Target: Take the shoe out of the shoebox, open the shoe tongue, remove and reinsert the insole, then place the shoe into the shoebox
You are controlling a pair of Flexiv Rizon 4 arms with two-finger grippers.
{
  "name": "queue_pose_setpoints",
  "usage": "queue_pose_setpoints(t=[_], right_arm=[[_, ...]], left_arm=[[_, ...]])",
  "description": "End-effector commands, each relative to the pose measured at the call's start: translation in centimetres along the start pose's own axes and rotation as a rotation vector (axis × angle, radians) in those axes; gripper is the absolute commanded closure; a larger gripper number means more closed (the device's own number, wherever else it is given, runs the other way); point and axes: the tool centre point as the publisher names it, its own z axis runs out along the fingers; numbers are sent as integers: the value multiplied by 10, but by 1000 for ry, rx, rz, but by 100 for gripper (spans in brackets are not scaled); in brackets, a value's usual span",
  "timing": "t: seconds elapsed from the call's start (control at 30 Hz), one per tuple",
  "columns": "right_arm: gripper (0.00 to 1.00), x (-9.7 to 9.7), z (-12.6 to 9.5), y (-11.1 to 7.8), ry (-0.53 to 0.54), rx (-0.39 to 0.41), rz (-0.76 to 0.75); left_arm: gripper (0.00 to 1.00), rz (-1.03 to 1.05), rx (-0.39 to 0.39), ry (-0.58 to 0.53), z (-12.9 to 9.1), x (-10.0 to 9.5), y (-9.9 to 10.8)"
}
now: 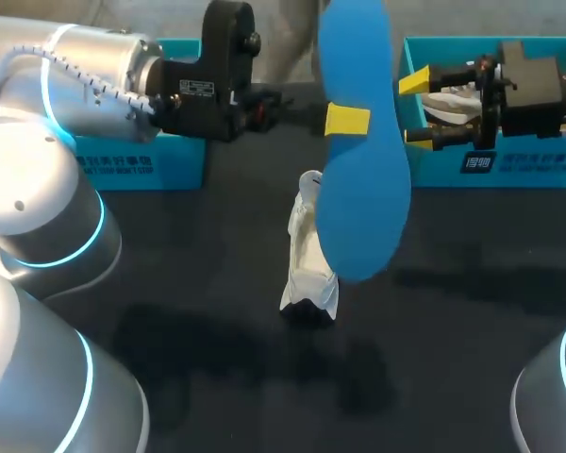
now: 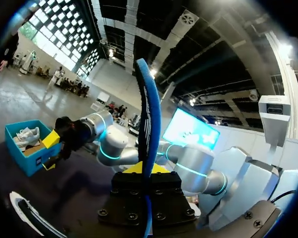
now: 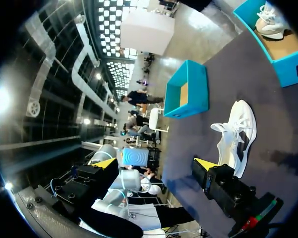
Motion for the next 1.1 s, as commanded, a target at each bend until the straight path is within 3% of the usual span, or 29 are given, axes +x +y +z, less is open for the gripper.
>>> queue_pose_setpoints(t=[0.03,0.23,0.27,0.3,0.5,0.83,1.1], right_arm=[[0,1,2,0,-2,-1,1],[0,1,2,0,-2,-1,1],[0,1,2,0,-2,-1,1],[0,1,2,0,-2,-1,1],[0,1,2,0,-2,-1,1],[0,1,2,0,-2,-1,1],[0,1,2,0,-2,-1,1]], left_arm=[[100,99,-4,5,-10,-5,5],[100,294,-90,-18,-22,-16,17],[100,425,-143,-44,-29,-24,22],[100,475,-146,-55,-31,-27,22],[100,713,-69,-121,-40,-49,21],[100,1113,-47,-77,-37,-76,12],[100,1218,-18,-71,-33,-83,7]])
